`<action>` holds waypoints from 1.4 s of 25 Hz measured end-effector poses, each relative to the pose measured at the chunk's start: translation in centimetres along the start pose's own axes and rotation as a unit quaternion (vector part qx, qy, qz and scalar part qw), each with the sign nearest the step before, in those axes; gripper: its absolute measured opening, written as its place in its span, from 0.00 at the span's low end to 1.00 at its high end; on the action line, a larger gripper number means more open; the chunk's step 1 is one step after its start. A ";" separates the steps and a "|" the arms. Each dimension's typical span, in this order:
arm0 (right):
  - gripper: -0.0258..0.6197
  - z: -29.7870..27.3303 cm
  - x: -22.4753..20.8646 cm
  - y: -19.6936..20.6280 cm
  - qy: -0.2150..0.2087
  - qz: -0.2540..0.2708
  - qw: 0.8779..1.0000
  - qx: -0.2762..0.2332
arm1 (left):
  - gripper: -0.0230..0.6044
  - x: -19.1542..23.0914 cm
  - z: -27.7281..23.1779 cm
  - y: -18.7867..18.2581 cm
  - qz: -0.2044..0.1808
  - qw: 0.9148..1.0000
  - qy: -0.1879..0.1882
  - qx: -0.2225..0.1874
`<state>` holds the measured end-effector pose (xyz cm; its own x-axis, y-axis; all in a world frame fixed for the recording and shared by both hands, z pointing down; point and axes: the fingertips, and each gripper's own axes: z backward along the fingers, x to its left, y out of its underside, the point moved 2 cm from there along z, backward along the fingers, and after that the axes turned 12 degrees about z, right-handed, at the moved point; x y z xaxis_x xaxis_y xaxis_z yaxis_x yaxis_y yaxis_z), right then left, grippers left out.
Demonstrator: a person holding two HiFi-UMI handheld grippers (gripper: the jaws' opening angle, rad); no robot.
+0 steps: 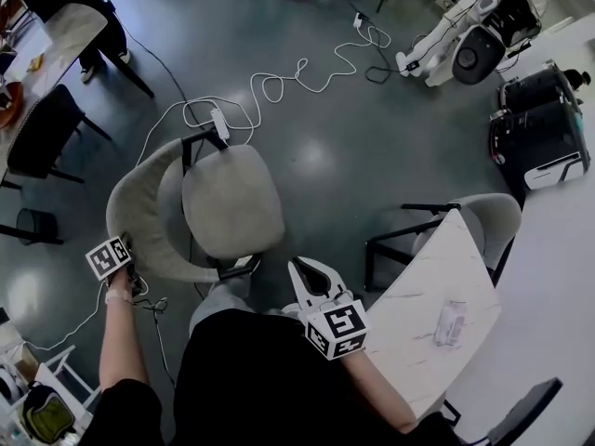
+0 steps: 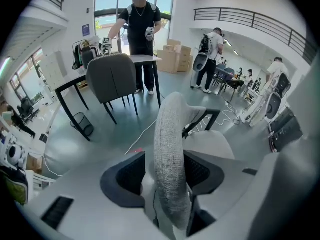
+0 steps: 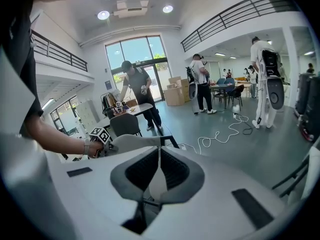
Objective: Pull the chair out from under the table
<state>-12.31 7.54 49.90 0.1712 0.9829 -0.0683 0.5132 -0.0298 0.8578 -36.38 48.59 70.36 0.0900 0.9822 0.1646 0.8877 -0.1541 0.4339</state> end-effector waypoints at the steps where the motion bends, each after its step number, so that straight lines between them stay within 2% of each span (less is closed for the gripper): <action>1: 0.07 0.1 0.0 0.0 0.001 -0.001 1.000 -0.001 | 0.38 0.0 0.4 -0.2 0.005 1.000 -0.001 -0.006; 3: 0.07 0.3 0.0 0.0 0.004 -0.002 1.000 -0.002 | 0.39 0.1 1.3 -0.8 0.002 1.000 -0.008 -0.017; 7: 0.07 1.0 -0.2 0.2 0.015 -0.004 1.000 -0.004 | 0.38 -0.5 4.0 -3.6 -0.038 0.997 -0.031 -0.067; 9: 0.07 1.3 -0.5 0.5 0.022 -0.009 1.000 -0.006 | 0.38 -1.9 5.4 -5.6 -0.059 0.994 -0.020 -0.092; 15: 0.07 2.1 -1.5 0.3 0.056 -0.030 0.998 -0.016 | 0.38 -10.4 7.2 -10.2 -0.118 0.983 0.068 -0.125; 17: 0.07 2.4 -1.8 0.3 0.072 -0.037 0.997 -0.018 | 0.38 -14.6 7.6 -10.8 -0.140 0.975 0.115 -0.131; 20: 0.07 3.3 -2.5 0.5 0.104 -0.054 0.993 -0.019 | 0.38 -21.3 7.7 -10.2 -0.185 0.958 0.181 -0.119; 24: 0.07 5.0 -3.7 1.2 0.159 -0.084 0.983 -0.020 | 0.37 -29.7 7.6 -7.9 -0.253 0.931 0.246 -0.088; 28: 0.07 7.4 -4.8 2.4 0.227 -0.121 0.966 -0.022 | 0.37 -37.2 7.7 -4.2 -0.318 0.895 0.307 -0.053; 31: 0.07 9.9 -5.2 3.6 0.278 -0.149 0.949 -0.026 | 0.37 -42.1 9.1 0.1 -0.367 0.858 0.358 -0.024; 35: 0.07 13.8 -5.2 5.3 0.337 -0.173 0.925 -0.035 | 0.35 -47.2 13.2 7.9 -0.418 0.795 0.439 0.014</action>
<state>1.09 -0.27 47.78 -0.5677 0.8226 -0.0322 0.3802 0.2968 0.8760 -27.64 2.46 54.31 -0.8761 0.2849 0.3889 0.4821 0.5275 0.6995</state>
